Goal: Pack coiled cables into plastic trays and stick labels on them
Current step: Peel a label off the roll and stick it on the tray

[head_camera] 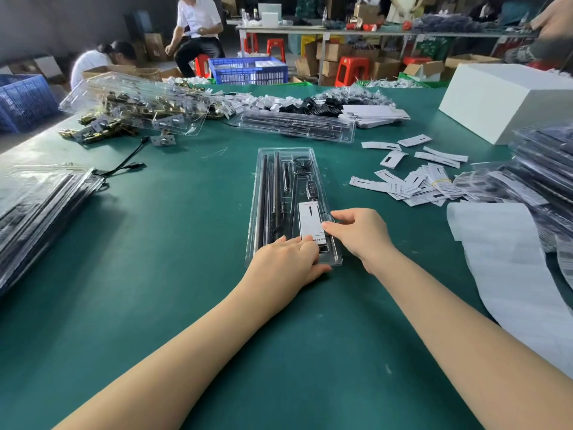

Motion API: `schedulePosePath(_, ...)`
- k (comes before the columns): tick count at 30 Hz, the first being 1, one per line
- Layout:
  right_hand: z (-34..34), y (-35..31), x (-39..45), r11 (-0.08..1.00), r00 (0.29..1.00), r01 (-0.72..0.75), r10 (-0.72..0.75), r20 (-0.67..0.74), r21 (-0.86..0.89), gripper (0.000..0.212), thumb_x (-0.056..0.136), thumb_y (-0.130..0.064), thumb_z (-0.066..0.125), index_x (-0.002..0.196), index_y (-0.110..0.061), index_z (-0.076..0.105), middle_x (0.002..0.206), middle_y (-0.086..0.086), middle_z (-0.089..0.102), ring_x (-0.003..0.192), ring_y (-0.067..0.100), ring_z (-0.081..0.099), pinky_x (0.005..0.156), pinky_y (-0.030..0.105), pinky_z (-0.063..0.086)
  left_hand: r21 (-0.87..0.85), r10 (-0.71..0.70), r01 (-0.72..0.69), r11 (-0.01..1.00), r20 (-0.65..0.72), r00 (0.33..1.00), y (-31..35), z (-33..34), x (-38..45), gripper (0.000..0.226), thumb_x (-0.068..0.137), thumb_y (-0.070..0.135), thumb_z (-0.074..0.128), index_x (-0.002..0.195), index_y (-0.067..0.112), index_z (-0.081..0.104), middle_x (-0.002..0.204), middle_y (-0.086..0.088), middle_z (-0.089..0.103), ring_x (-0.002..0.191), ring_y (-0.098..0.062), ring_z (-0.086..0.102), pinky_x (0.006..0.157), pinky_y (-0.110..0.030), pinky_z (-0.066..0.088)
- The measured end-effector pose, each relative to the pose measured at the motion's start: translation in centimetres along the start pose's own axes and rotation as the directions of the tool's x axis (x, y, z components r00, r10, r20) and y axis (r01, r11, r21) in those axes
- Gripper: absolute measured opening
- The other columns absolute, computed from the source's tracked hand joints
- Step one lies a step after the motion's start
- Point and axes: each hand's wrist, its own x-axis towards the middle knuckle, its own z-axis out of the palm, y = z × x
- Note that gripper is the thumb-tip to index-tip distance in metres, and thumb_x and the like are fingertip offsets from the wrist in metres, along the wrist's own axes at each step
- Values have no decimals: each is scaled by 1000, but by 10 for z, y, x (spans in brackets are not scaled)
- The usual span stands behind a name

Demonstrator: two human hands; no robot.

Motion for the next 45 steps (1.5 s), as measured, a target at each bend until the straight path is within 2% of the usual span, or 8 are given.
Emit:
schedulePosePath(3,1,1,7,999,999,-25,24,34,21,39,80,-27,77,116,-16,68,117,-1,68,109,19,60,100,40,45,-11,25,-26,1000,-71,997,3,-4,0,34,89,35,66,84,1,64,86,-9,70,85,-25,69,90,-42,53)
schedulePosePath(7,2,4,9,991,1000,-21,20,8,133,30,76,-23,80,104,-16,71,101,-3,70,87,11,61,79,24,43,15,-17,16,1000,62,998,-1,-1,1,45,98,49,42,108,9,58,117,-3,64,113,-19,59,107,-32,36)
schedulePosePath(11,0,9,7,995,999,27,-23,-41,92,9,79,-30,77,78,-27,68,78,-17,66,76,2,60,65,19,43,72,-19,13,997,83,996,-3,0,2,47,99,54,33,111,14,54,121,3,60,117,-14,55,109,-27,29)
schedulePosePath(13,-5,10,10,996,1000,17,-18,3,90,14,86,-28,70,71,-28,68,77,-16,68,75,6,59,67,22,45,62,-17,12,998,85,996,-3,0,1,46,99,53,33,110,14,54,117,3,61,116,-15,55,108,-27,30)
schedulePosePath(17,-18,4,17,994,982,-52,32,185,101,7,86,-18,72,84,-25,71,84,-5,69,74,10,55,81,27,48,70,-14,8,997,83,996,-3,-2,1,45,100,53,31,110,15,52,116,5,60,114,-13,55,107,-25,30)
schedulePosePath(29,-27,-3,26,993,956,-103,80,283,65,10,81,-17,78,90,-17,74,84,2,70,68,13,55,59,21,44,-48,-33,38,998,93,995,-2,-5,-3,41,98,47,45,102,8,58,109,-1,65,100,-24,62,97,-38,42)
schedulePosePath(37,-13,-3,26,987,959,-149,129,251,62,19,85,-30,71,89,-12,73,90,1,71,92,19,59,99,38,45,-40,-15,19,999,97,995,-3,-3,-1,44,99,48,43,103,7,59,120,-6,64,113,-23,60,101,-38,41)
schedulePosePath(45,-12,-20,20,970,917,-241,218,335,29,43,82,-20,76,118,-1,63,128,17,60,122,33,53,105,47,42,30,-28,25,999,110,994,-2,-2,1,46,100,50,33,110,10,55,128,-1,58,123,-16,53,108,-31,33)
